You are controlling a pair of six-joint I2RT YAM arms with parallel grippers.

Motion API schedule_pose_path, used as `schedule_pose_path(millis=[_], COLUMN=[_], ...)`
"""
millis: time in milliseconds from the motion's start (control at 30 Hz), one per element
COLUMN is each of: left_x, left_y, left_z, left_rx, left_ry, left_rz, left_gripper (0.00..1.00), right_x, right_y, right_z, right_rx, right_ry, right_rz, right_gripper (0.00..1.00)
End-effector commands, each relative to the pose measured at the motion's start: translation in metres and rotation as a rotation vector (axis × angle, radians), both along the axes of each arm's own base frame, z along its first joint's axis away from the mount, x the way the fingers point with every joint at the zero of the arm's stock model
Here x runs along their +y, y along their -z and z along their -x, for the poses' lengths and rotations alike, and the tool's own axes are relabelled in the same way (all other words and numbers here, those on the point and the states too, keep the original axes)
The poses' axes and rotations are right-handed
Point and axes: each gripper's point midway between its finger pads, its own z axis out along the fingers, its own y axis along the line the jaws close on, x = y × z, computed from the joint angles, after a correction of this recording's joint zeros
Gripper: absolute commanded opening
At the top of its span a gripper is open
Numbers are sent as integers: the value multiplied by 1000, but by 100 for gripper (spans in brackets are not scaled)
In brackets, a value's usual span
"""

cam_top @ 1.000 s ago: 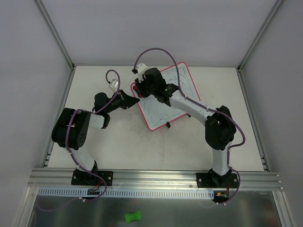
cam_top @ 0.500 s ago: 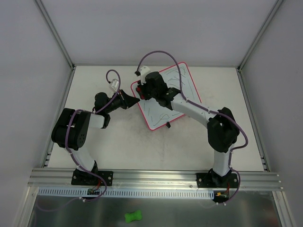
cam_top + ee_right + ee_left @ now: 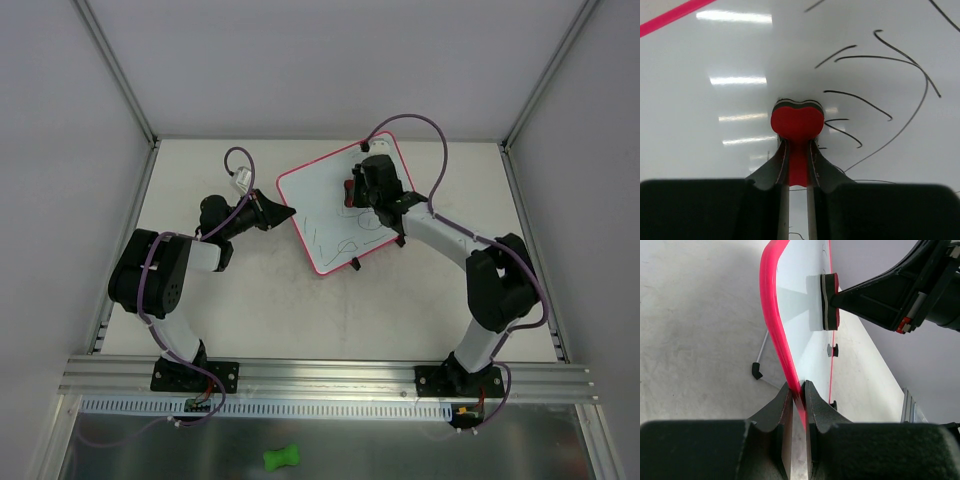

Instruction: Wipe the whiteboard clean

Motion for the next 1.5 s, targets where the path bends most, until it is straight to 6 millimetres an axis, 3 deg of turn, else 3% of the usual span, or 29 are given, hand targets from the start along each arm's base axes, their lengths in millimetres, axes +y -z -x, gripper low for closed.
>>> schedule_pose_path(millis=[0, 200, 433, 800, 933, 1133, 1267, 1467], left_x=[-15, -14, -14, -12, -11, -9, -6, -7], left_y=[-22, -22, -18, -17, -16, -18, -19, -24], left_z=[9, 9, 8, 6, 7, 7, 4, -2], left_rx=[-148, -152, -137, -139, -133, -142, -145, -151], left_ry=[87, 77, 77, 65, 59, 50, 33, 45], left_rz=[-36, -40, -43, -49, -49, -47, -49, -21], left_gripper=[0, 0, 0, 0, 23, 50, 60, 61], right_x=[-48, -63, -56, -54, -55, -51, -49, -43], right_y=[40, 47, 28, -49, -67, -74, -80, -94], right_z=[1, 7, 3, 5, 10, 10, 8, 3], right_rx=[111, 122, 64, -101, -144, -155, -166, -190], right_ry=[192, 228, 179, 83, 46, 20, 4, -29], right_rz=[2, 13, -20, -41, -25, -22, -22, -12], right_gripper=[0, 0, 0, 0, 0, 0, 0, 0])
